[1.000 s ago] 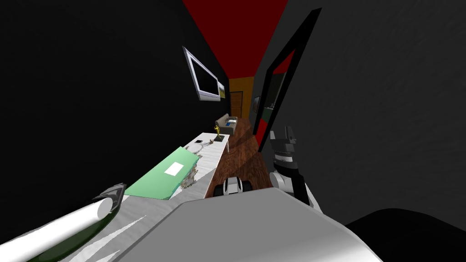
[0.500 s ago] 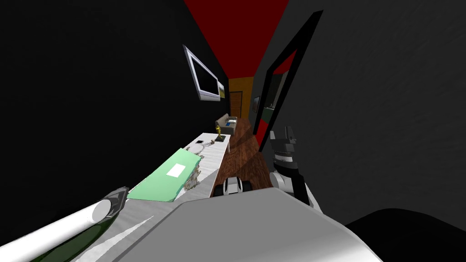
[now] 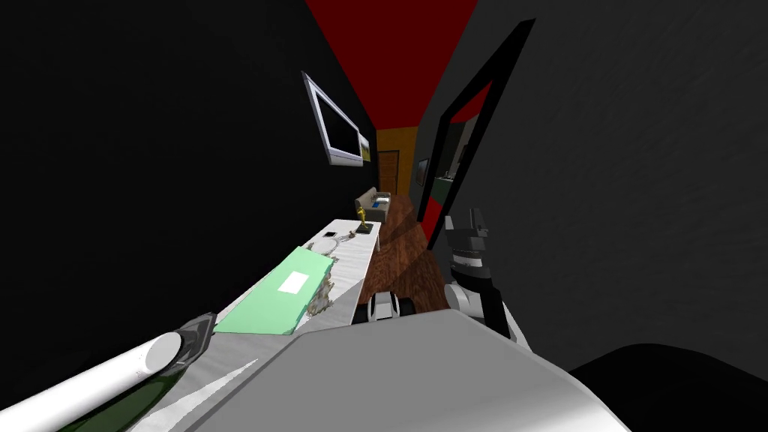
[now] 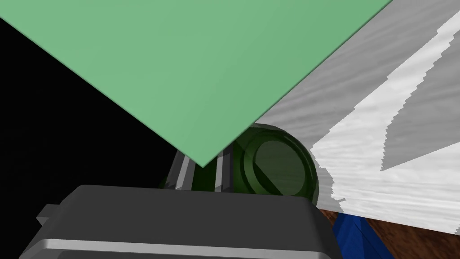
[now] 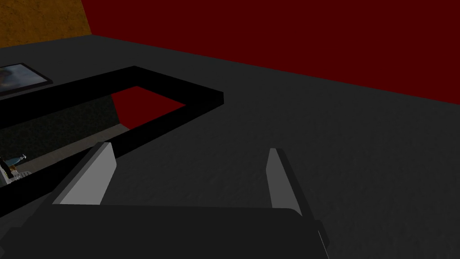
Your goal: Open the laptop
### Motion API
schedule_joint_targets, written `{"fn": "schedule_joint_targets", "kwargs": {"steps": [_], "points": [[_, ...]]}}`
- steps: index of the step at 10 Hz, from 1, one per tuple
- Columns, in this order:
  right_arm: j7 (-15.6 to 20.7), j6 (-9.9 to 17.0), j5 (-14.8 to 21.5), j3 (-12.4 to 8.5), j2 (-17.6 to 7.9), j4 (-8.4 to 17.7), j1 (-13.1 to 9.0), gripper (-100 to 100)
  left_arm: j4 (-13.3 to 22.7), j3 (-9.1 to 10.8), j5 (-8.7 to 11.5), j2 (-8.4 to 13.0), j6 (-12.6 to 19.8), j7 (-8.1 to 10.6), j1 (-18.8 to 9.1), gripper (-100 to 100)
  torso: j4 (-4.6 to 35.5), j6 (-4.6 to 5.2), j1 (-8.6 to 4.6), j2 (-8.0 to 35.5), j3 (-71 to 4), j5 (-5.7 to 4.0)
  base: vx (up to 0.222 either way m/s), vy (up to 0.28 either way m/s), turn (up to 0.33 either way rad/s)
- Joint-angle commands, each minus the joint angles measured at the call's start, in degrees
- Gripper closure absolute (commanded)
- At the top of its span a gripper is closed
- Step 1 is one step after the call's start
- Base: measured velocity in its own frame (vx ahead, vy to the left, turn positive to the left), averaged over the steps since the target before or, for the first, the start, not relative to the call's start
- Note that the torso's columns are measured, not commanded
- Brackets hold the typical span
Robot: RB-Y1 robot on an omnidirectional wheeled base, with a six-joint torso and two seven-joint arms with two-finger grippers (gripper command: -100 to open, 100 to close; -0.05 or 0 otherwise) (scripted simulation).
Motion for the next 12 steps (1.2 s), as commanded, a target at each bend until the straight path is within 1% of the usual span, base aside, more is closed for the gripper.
{"fn": "schedule_joint_targets", "kwargs": {"steps": [1,2,4,6,8,9,12], "points": [[0.0,0.0,0.0,0.0,0.01,0.0,0.01,0,0.98,-0.96,2.53,-1.2,3.92,0.23,0.01,100,-0.09,-0.02,-0.03,-0.07,0.01,0.25,0.027,0.01,0.09],[0.0,0.0,0.0,0.01,0.01,0.0,0.01,0,0.98,-0.96,2.53,-1.2,3.92,0.23,0.01,100,-0.15,-0.06,-0.08,-0.01,0.09,0.42,0.007,0.004,0.022],[0.0,0.0,0.0,0.01,0.01,0.0,0.0,0,0.98,-0.96,2.53,-1.2,3.92,0.23,0.01,100,-0.07,0.18,0.01,0.0,0.11,0.4,-0.004,-0.002,-0.013],[0.0,0.0,0.0,0.01,0.01,0.0,0.0,0,0.98,-0.96,2.53,-1.2,3.92,0.23,0.01,100,-0.02,0.16,-0.01,-0.14,-0.06,0.07,0.006,0.004,0.021],[0.0,0.0,0.0,0.01,0.01,0.0,0.0,0,0.98,-0.96,2.53,-1.2,3.92,0.23,0.01,100,0.02,0.11,-0.06,-0.06,-0.04,-0.05,-0.004,-0.002,-0.012],[0.0,0.0,0.0,0.01,0.01,0.0,0.0,0,-1.0,0.23,3.39,-0.93,6.04,0.37,0.67,-100,0.04,0.07,-0.08,0.0,-0.01,-0.08,0.01,0.002,0.015],[0.0,0.0,0.0,0.01,0.01,0.0,0.0,0,-4.04,1.94,4.76,-0.5,9.07,0.55,1.48,-100,0.02,-0.06,-0.02,0.05,0.01,-0.06,0.018,0.004,0.023]]}}
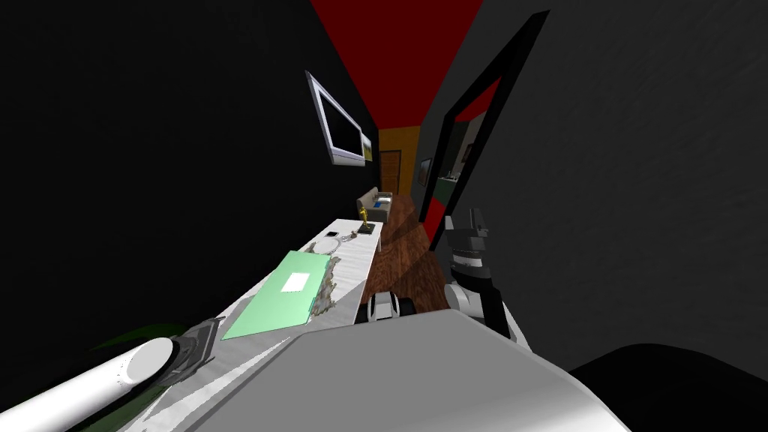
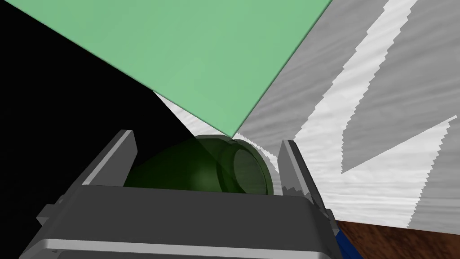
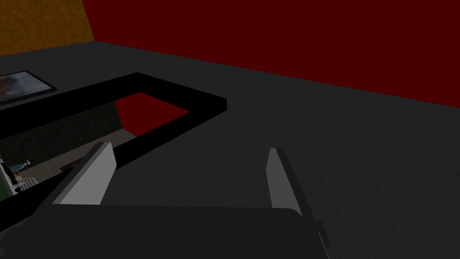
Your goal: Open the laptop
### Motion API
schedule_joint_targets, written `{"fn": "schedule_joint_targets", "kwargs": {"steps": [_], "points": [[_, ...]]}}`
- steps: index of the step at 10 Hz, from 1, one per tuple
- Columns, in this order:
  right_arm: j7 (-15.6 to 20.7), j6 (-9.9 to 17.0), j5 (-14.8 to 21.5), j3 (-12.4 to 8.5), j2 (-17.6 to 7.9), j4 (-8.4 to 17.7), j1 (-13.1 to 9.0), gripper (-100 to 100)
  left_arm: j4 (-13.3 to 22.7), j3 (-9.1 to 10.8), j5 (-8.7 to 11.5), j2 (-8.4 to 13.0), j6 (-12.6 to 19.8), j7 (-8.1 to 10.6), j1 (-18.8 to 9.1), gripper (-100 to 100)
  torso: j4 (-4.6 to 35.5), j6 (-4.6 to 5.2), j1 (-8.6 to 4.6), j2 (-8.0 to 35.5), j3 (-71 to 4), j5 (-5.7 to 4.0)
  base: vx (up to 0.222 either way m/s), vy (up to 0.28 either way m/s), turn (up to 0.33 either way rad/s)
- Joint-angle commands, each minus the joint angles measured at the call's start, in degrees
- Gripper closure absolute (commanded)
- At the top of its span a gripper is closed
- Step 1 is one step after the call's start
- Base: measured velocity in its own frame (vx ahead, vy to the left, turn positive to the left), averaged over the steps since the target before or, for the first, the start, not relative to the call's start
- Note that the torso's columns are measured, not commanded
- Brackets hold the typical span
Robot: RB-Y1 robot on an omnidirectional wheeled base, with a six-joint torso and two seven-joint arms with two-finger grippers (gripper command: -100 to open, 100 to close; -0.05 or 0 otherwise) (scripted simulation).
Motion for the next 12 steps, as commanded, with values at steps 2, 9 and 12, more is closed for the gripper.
{"fn": "schedule_joint_targets", "kwargs": {"steps": [2,9,12], "points": [[0.0,0.0,0.0,0.0,0.0,0.0,0.0,0,-3.54,1.94,1.5,0.64,3.87,0.35,0.7,-100,0.01,0.0,0.0,0.05,0.03,0.0,0.015,0.002,0.013],[0.0,0.0,0.0,0.0,0.0,0.0,0.0,0,-6.15,3.29,2.55,1.0,6.48,0.62,1.32,0,0.01,-0.01,0.0,0.04,0.02,0.0,0.006,0.001,0.006],[0.0,0.0,0.0,0.0,0.0,0.0,0.0,0,-6.15,3.29,2.55,1.0,6.48,0.62,1.32,0,0.01,-0.01,-0.01,0.02,0.01,0.0,0.0,0.0,0.0]]}}
